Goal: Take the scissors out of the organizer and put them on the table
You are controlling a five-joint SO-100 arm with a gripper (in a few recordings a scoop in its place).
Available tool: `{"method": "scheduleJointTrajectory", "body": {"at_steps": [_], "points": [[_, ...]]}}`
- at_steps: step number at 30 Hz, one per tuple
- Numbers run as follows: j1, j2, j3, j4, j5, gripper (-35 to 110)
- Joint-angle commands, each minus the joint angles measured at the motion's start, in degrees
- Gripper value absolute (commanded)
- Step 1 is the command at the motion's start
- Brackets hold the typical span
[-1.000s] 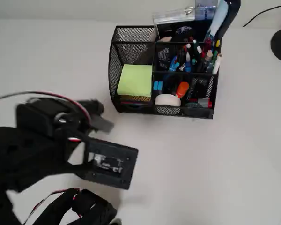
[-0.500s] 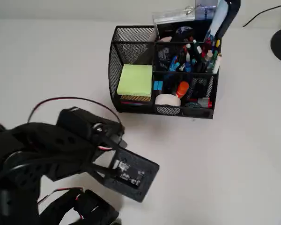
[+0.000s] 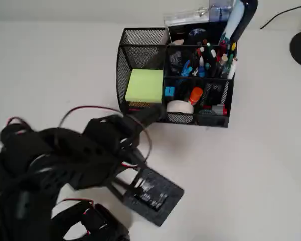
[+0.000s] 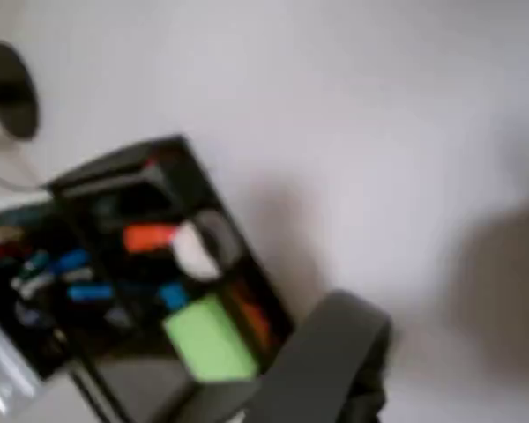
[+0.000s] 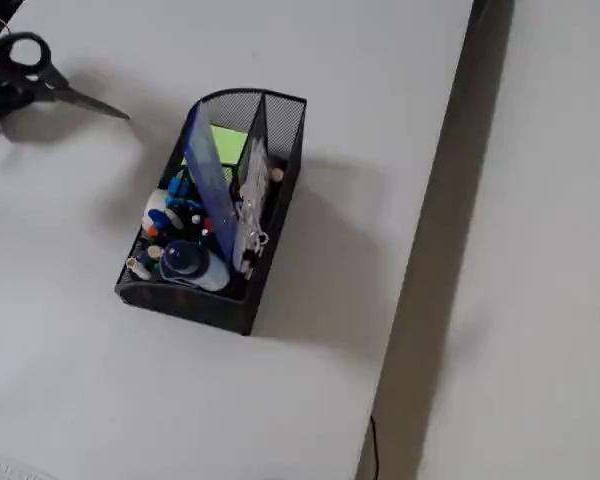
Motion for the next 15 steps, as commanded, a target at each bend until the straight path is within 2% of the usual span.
{"method": "scheduleJointTrajectory", "body": {"at_steps": [1,7,15], "points": [[-2.20,-5.45,0.00,-1.23,-2.02,56],[-3.69,-18.98,-0.26,-3.08,-4.92,56],[-0.53,-25.14,-0.88,-8.96,-5.89,56]]}}
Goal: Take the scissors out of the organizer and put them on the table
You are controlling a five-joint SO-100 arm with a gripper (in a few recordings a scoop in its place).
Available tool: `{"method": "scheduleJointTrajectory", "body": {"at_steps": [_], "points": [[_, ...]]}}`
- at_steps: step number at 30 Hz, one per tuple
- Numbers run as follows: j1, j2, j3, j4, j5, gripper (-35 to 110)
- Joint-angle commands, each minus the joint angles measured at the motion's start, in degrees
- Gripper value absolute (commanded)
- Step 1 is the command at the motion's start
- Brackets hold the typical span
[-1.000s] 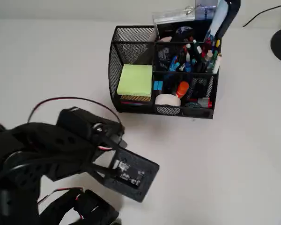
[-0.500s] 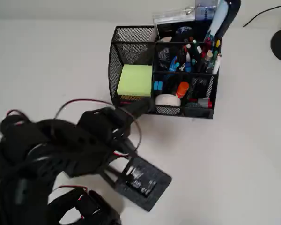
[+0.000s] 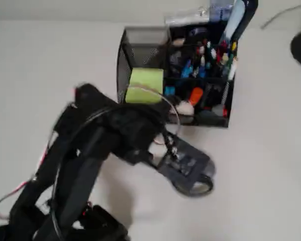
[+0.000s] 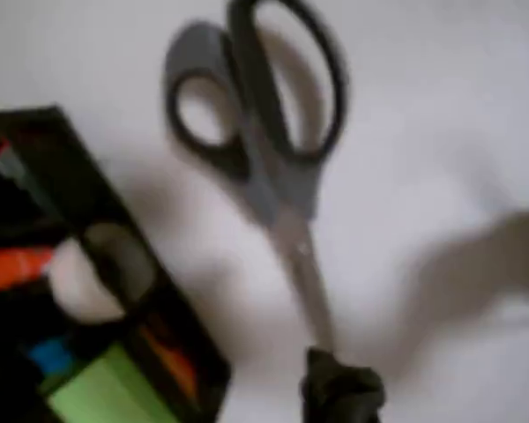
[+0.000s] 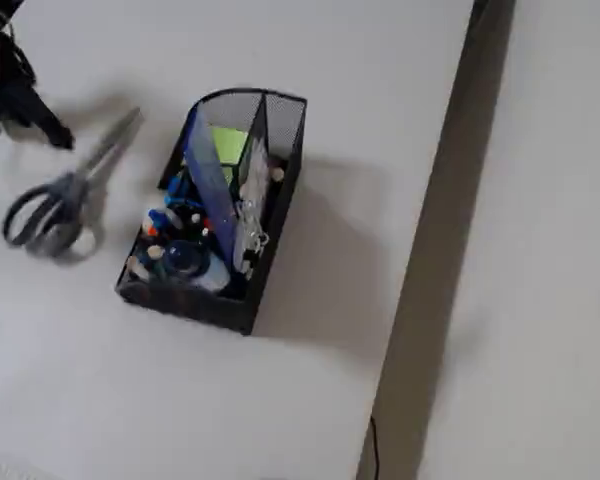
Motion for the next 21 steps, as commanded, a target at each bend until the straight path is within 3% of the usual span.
{"method": "scheduleJointTrajectory", "body": {"at_steps": [1,7,12,15,21], "points": [[1.85,-1.32,-0.88,-2.72,-0.88,56],[-0.26,9.14,-0.18,-4.13,-0.79,48],[-5.71,23.91,-0.09,-4.75,-0.35,13],[-9.58,30.06,1.67,-3.78,-2.90,0],[-11.07,45.79,21.36,-10.02,-5.98,0]]}}
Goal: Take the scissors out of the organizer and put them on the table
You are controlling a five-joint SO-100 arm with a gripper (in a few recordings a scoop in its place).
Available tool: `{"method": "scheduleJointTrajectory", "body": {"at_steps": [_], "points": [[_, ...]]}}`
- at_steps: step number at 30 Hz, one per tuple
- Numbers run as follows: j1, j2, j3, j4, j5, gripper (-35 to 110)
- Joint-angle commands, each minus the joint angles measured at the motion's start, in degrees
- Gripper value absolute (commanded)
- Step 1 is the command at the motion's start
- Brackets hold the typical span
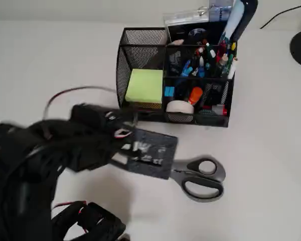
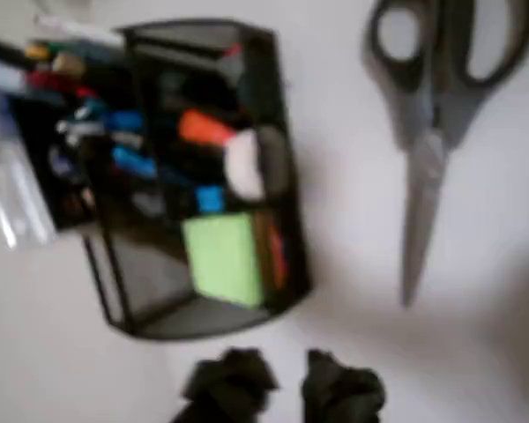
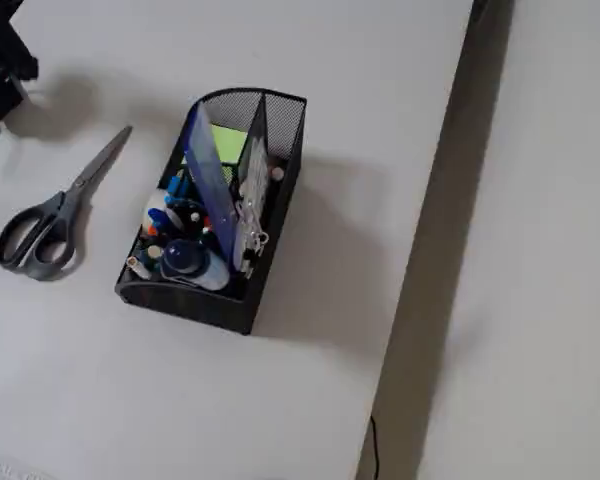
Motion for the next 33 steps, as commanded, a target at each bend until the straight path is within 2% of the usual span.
{"method": "scheduleJointTrajectory", "body": {"at_steps": [1,5,8,16,33], "points": [[-0.62,12.48,15.21,-5.54,-3.43,0],[0.62,25.22,33.84,-9.93,-8.17,0],[-0.35,37.53,46.32,-8.88,-10.99,0],[4.83,37.44,61.00,-12.30,-9.14,0],[4.57,37.44,61.08,-12.30,-8.09,0]]}}
